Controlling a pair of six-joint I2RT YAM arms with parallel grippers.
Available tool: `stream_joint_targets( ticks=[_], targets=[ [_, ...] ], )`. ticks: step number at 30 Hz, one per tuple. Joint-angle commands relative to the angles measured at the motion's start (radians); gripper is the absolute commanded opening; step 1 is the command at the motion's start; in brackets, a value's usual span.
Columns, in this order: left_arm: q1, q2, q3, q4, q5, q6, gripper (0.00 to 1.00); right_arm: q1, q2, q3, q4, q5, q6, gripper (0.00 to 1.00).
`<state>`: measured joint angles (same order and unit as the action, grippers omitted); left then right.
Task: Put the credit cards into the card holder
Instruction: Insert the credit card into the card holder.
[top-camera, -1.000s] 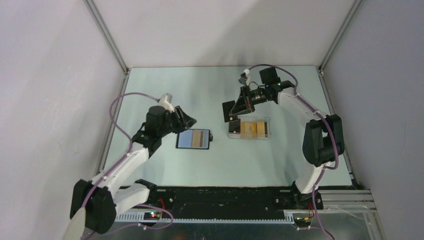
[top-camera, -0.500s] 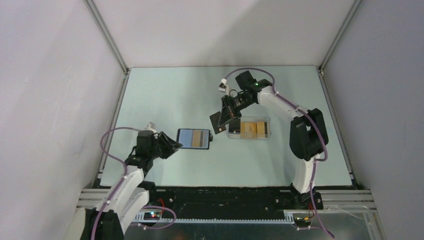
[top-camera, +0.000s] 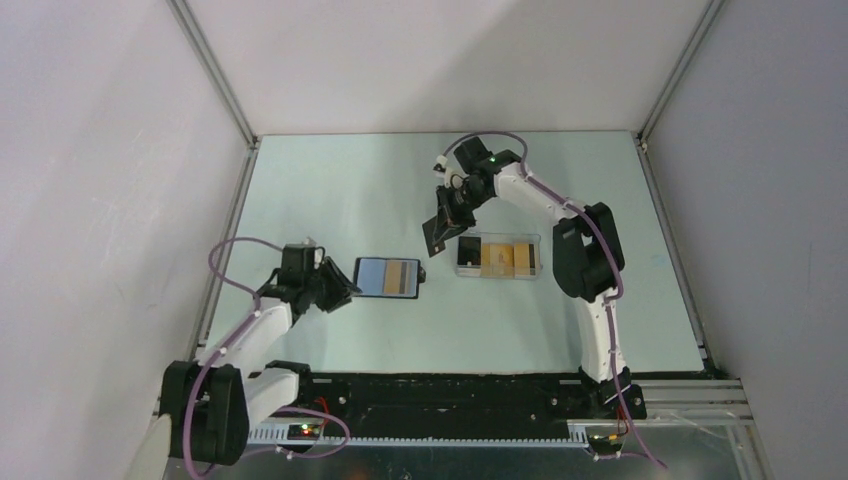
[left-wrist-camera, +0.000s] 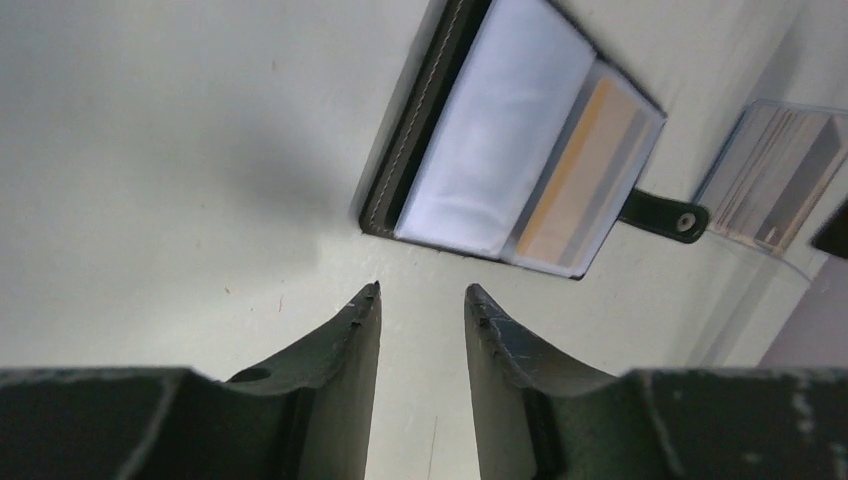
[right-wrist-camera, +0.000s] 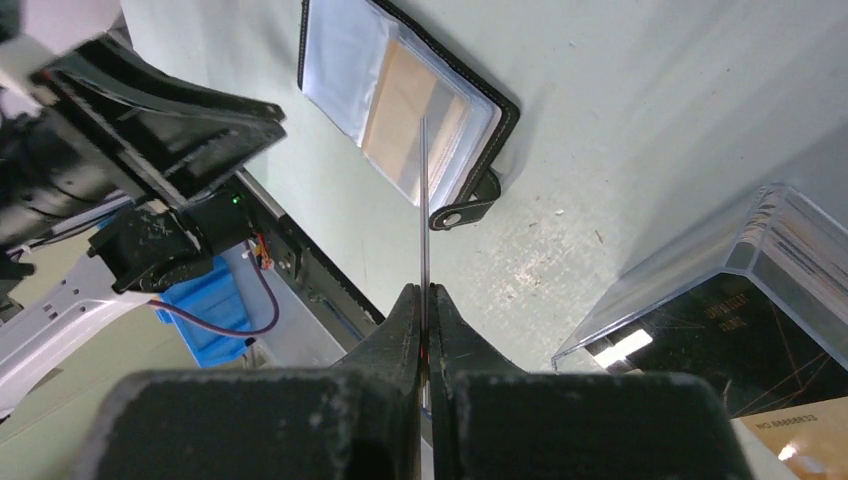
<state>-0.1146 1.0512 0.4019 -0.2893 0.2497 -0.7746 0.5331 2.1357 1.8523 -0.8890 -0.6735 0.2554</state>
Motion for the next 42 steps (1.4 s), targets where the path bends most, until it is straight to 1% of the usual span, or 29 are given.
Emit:
stream_joint_targets(
  ticks=[1, 3, 5, 10, 15, 20, 25, 28, 31, 37, 42],
  targets=[
    [0.008, 0.024, 0.113, -0.048, -0.102, 0.137, 0.41, 0.018, -0.001, 0.012, -0.010, 0.002, 0.048, 0.00],
    [0.009, 0.065, 0.150, -0.052, -0.109, 0.174, 0.42, 0.024, -0.020, -0.018, 0.050, -0.014, 0.077, 0.00],
    [0.010, 0.125, 0.194, -0.052, -0.089, 0.217, 0.43, 0.038, -0.037, -0.028, 0.089, -0.031, 0.102, 0.00],
    [0.009, 0.274, 0.314, -0.067, -0.044, 0.307, 0.41, 0.097, -0.030, -0.017, 0.188, -0.052, 0.189, 0.00],
    [0.009, 0.357, 0.369, -0.098, -0.116, 0.330, 0.40, 0.176, 0.037, -0.009, 0.318, -0.042, 0.263, 0.00],
    [-0.003, 0.429, 0.395, -0.100, -0.063, 0.337, 0.40, 0.227, 0.139, 0.013, 0.446, -0.050, 0.346, 0.00],
    [-0.018, 0.464, 0.404, -0.106, -0.065, 0.339, 0.34, 0.266, 0.219, 0.076, 0.437, -0.029, 0.361, 0.00],
    [-0.030, 0.485, 0.406, -0.106, -0.065, 0.336, 0.32, 0.271, 0.228, 0.066, 0.390, 0.001, 0.358, 0.00],
    [-0.047, 0.507, 0.409, -0.107, -0.070, 0.335, 0.30, 0.273, 0.193, 0.008, 0.359, 0.050, 0.333, 0.00],
    [-0.071, 0.555, 0.423, -0.110, -0.079, 0.336, 0.29, 0.271, 0.119, -0.096, 0.320, 0.101, 0.304, 0.00],
    [-0.078, 0.573, 0.442, -0.122, -0.085, 0.340, 0.27, 0.251, 0.094, -0.171, 0.305, 0.073, 0.308, 0.00]
  ],
)
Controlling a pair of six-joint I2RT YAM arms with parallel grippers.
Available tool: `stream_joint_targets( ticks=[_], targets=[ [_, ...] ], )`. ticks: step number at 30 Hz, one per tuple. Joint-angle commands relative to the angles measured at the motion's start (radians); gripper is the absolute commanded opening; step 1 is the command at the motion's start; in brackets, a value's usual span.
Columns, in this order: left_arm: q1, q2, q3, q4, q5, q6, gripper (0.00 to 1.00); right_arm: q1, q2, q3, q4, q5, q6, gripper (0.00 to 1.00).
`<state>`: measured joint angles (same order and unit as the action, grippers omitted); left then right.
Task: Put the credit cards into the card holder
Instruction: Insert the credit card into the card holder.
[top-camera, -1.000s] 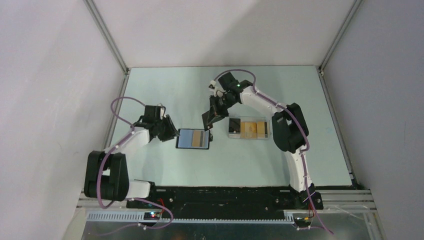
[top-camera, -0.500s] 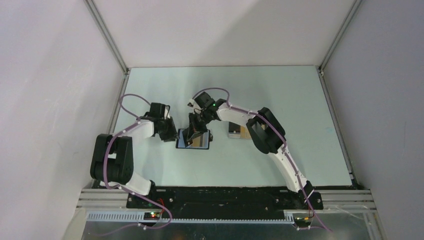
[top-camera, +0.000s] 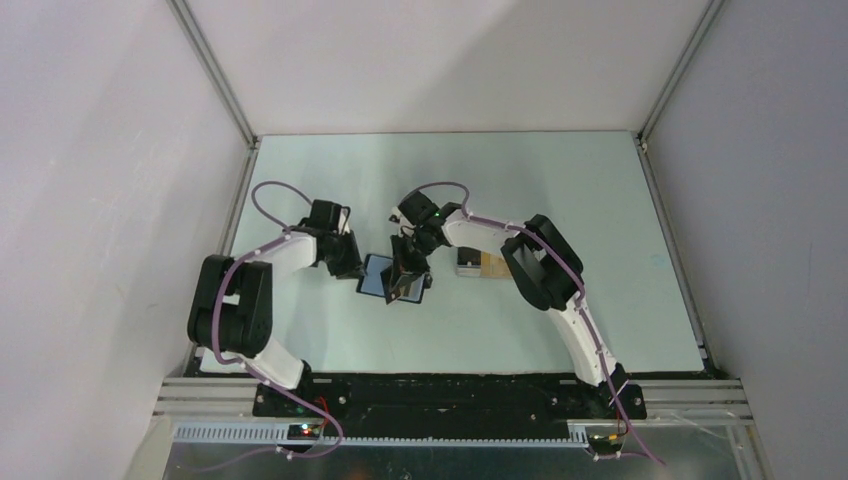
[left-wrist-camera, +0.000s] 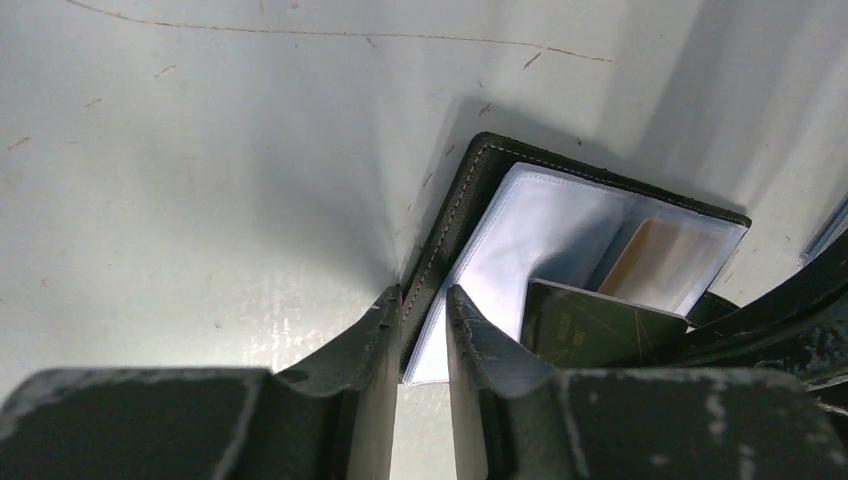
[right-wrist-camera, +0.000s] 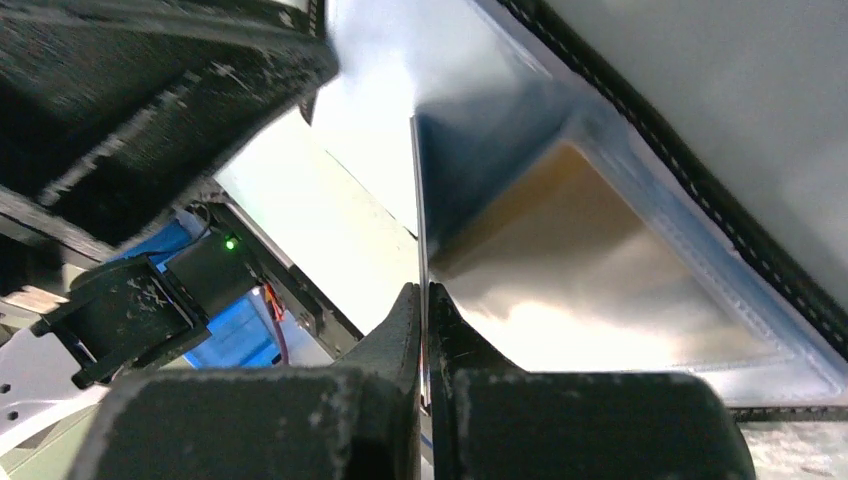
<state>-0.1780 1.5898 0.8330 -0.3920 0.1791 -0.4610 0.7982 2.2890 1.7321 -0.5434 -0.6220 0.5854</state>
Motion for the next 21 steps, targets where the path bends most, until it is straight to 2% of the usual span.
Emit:
stream_joint_targets(
  ticks=[1, 4, 13, 21],
  targets=[
    [-0.017, 0.040, 0.012, -0.020, -0.017, 0.027, 0.27, -0.019, -0.073, -0.063, -0.030, 0.018, -0.021, 0.00],
    [-0.020, 0.049, 0.020, -0.027, -0.022, 0.032, 0.24, -0.033, -0.106, -0.105, -0.021, 0.003, -0.016, 0.00],
    [-0.047, 0.009, 0.004, -0.035, 0.013, -0.001, 0.25, -0.092, -0.159, -0.174, -0.035, 0.012, -0.023, 0.00],
    [-0.059, 0.023, 0.023, -0.042, -0.009, 0.008, 0.25, -0.140, -0.175, -0.163, -0.021, -0.051, -0.102, 0.00]
  ],
)
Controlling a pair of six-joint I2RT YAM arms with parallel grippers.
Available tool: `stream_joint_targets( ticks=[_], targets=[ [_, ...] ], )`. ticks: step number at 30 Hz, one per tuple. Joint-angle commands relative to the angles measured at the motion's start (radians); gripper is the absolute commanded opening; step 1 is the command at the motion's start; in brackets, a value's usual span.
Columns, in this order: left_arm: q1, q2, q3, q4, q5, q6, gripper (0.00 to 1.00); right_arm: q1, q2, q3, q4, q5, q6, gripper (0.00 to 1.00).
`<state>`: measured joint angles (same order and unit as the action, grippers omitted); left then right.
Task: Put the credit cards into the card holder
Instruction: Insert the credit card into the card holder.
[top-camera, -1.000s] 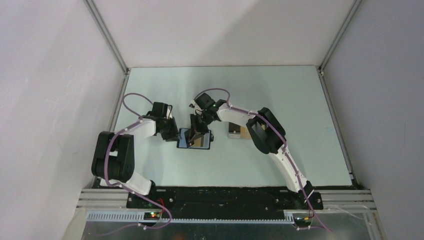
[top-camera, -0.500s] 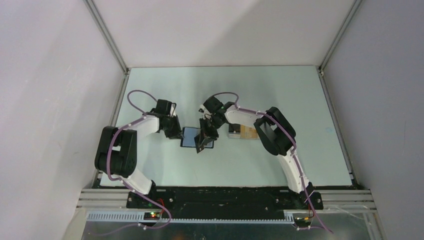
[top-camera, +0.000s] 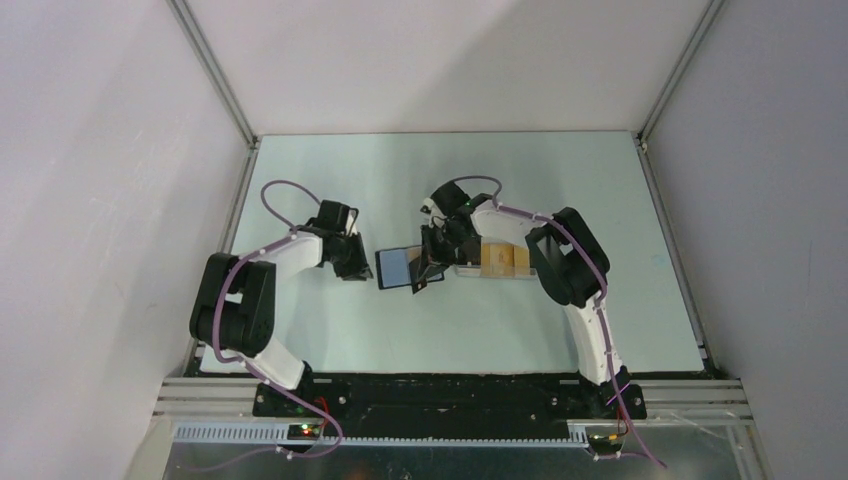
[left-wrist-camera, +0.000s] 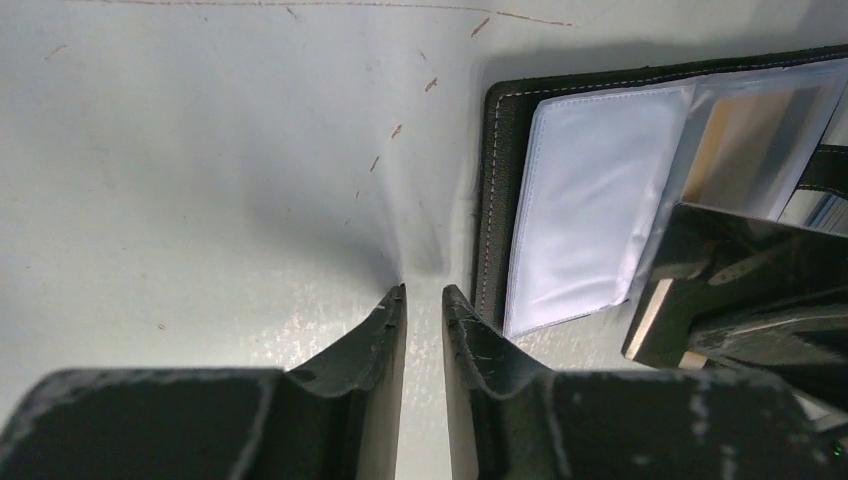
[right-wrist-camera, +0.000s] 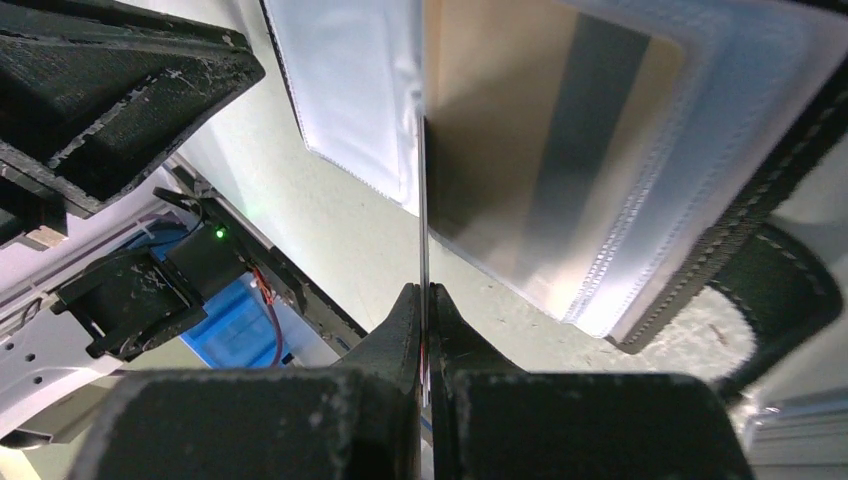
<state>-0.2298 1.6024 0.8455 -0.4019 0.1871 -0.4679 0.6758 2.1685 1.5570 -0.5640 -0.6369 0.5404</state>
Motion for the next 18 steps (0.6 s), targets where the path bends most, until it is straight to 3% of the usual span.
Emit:
stream_joint_targets(
  ticks=[1, 10, 18],
  targets=[
    [-0.008, 0.013, 0.015, -0.034, -0.020, 0.017, 0.25, -0.023, -0.052, 0.018, -0.012, -0.044, -0.064, 0.00],
    [0.005, 0.029, 0.113, -0.038, 0.017, 0.048, 0.35, -0.033, 0.051, 0.118, -0.103, -0.080, -0.109, 0.00],
    [0.012, 0.145, 0.234, -0.080, 0.029, 0.070, 0.36, -0.038, 0.123, 0.213, -0.220, -0.075, -0.146, 0.00]
  ],
)
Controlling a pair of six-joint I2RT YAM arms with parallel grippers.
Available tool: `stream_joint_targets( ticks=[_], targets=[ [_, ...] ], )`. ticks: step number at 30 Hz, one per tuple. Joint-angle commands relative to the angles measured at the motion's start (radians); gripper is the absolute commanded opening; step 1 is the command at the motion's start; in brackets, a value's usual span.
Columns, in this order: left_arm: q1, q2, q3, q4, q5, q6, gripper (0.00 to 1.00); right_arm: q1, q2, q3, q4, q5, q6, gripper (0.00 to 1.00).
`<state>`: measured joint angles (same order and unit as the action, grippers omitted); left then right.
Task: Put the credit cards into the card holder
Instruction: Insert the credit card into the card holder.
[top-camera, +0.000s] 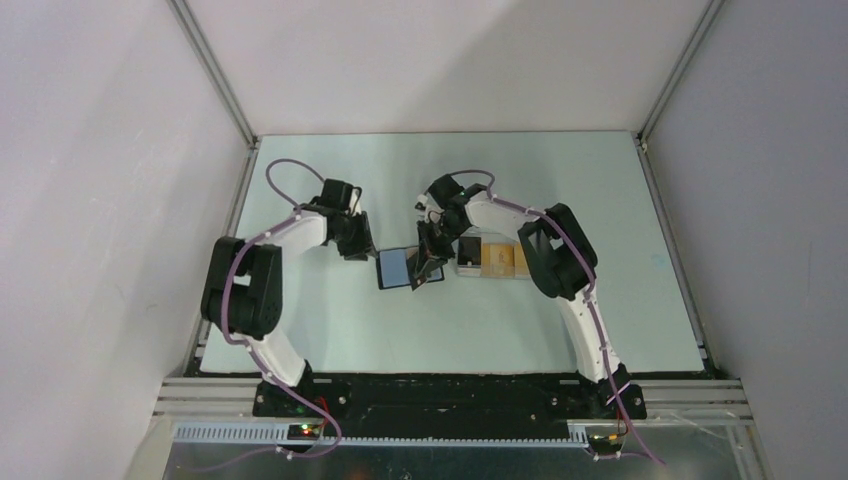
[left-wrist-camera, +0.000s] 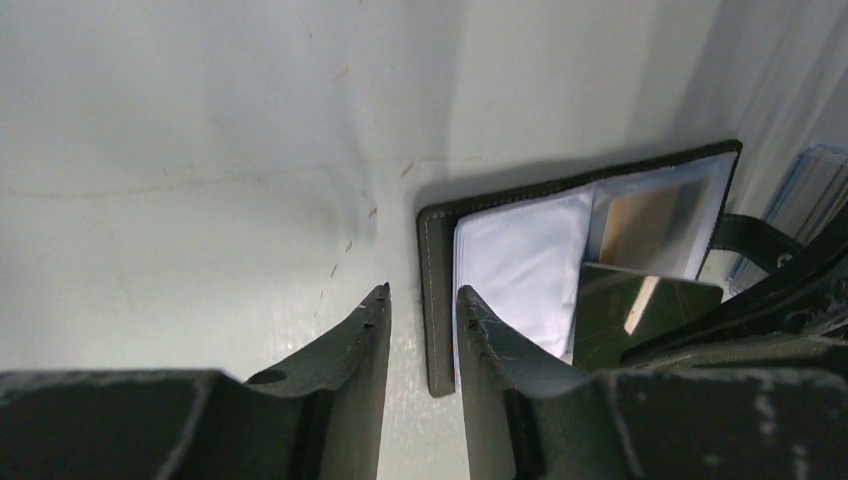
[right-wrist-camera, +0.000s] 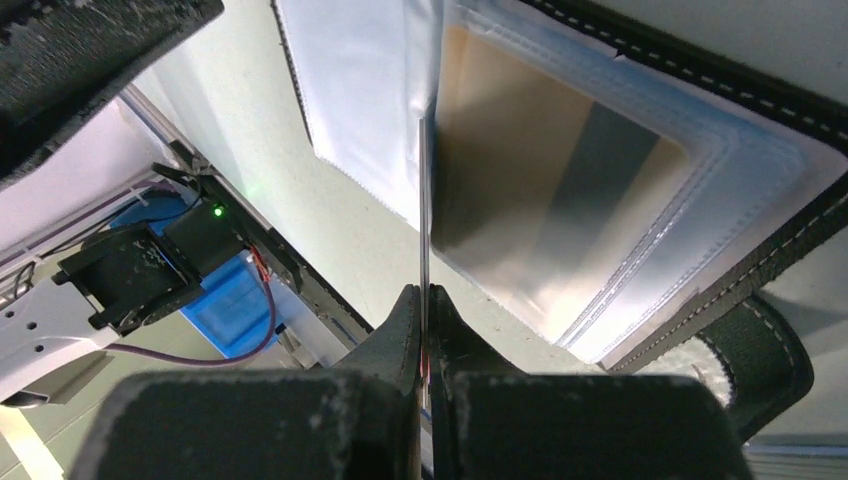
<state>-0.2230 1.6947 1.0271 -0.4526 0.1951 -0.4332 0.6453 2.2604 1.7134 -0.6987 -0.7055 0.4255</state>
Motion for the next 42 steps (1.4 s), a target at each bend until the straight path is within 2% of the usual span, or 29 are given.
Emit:
stream_joint_targets(
  ticks=[1, 8, 14, 18, 25, 29, 35, 42],
  targets=[
    [0.004, 0.070, 0.064, -0.035, 0.025, 0.039, 0.36, -0.010, 0.034, 0.055, -0.089, 0.005, -0.026, 0.00],
    [0.000, 0.114, 0.102, -0.065, 0.018, 0.067, 0.35, -0.015, 0.065, 0.094, -0.123, 0.014, -0.030, 0.00],
    [-0.008, 0.122, 0.119, -0.071, 0.053, 0.092, 0.35, 0.016, 0.128, 0.136, -0.120, -0.184, -0.085, 0.00],
    [-0.015, 0.106, 0.114, -0.077, 0.055, 0.107, 0.34, 0.047, 0.129, 0.121, -0.111, -0.250, -0.118, 0.00],
    [-0.028, 0.101, 0.114, -0.111, 0.025, 0.154, 0.34, 0.066, 0.109, 0.073, -0.058, -0.248, -0.112, 0.00],
    [-0.036, 0.109, 0.119, -0.131, -0.002, 0.172, 0.33, 0.057, 0.084, 0.068, -0.049, -0.184, -0.100, 0.00],
    [-0.039, 0.095, 0.097, -0.142, -0.005, 0.185, 0.31, -0.002, 0.018, -0.059, 0.120, -0.160, -0.005, 0.00],
    [-0.047, 0.107, 0.086, -0.143, 0.003, 0.198, 0.30, -0.024, 0.041, -0.054, 0.249, -0.234, 0.027, 0.00]
  ],
)
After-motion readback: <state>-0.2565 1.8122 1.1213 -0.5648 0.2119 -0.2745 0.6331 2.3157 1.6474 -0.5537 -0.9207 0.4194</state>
